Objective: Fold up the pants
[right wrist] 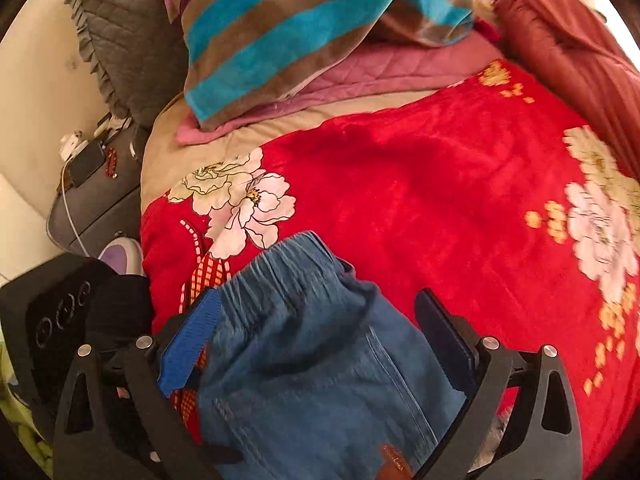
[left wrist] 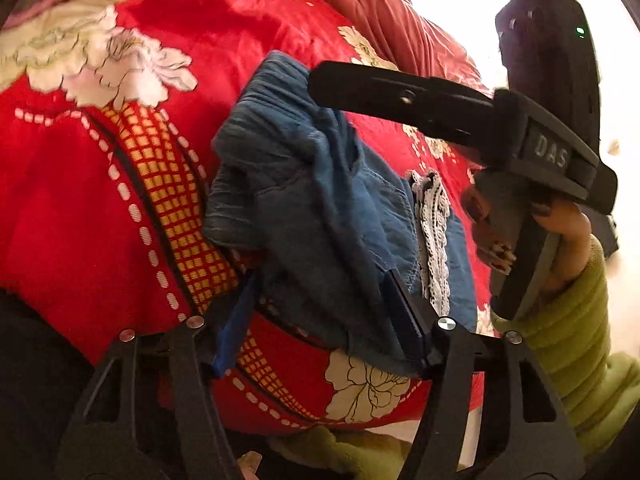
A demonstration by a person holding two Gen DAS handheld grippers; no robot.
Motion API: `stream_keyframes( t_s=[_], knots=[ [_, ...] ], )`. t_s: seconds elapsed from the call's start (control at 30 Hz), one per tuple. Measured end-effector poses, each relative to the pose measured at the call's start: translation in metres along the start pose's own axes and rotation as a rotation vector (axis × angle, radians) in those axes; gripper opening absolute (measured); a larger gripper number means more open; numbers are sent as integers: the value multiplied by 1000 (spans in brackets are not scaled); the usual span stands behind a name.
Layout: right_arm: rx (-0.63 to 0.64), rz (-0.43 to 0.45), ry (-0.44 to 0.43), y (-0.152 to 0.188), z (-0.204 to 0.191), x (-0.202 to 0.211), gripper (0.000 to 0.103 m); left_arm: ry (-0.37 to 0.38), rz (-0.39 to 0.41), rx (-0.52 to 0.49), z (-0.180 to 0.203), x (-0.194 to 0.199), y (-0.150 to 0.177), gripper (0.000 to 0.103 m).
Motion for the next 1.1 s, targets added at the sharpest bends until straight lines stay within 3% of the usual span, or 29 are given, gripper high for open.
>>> stream_keyframes(
  t_s=[0.07,0.2,0.23,0.3,0.4,0.5,0.57,0.9,1.07,1.1],
  knots=[
    [-4,-20,-34,-2,0,-10,95,5,4,1,-1,1,-1,55],
    [9,-68,-97,-1,-3,-29,75,11,10,-1,-2,2,0,55],
    [10,-72,-116,0,-4,-31,64,14,11,1,-2,2,-2,55],
    [7,-66,-117,4,-4,-30,58,28,14,9,-3,1,-4,58],
    [-22,-46,-123,7,1,-19,40,18,26,-1,-1,1,-6,59],
    [-54,19,-136,15,8,5,32,-31,44,-49,11,0,-5,52],
    [-79,60,-154,22,14,21,32,-31,48,-78,20,0,-4,43],
    [-239,260,-189,83,56,114,32,-4,71,-282,98,1,7,43],
    [-329,341,-175,127,73,149,40,24,29,-380,132,-21,21,43],
    [-357,368,-168,138,78,156,46,36,13,-419,142,-27,26,49]
  ],
)
Point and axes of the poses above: each gripper's, at about its wrist camera, not at the fingertips, and x roughly against the way its jaws point, z to its right, y to its underside, the point moved 2 cm from there along -x, roughly the way its jaws point, and after that the axes turned 3 degrees about y, right-handed, at the moved point
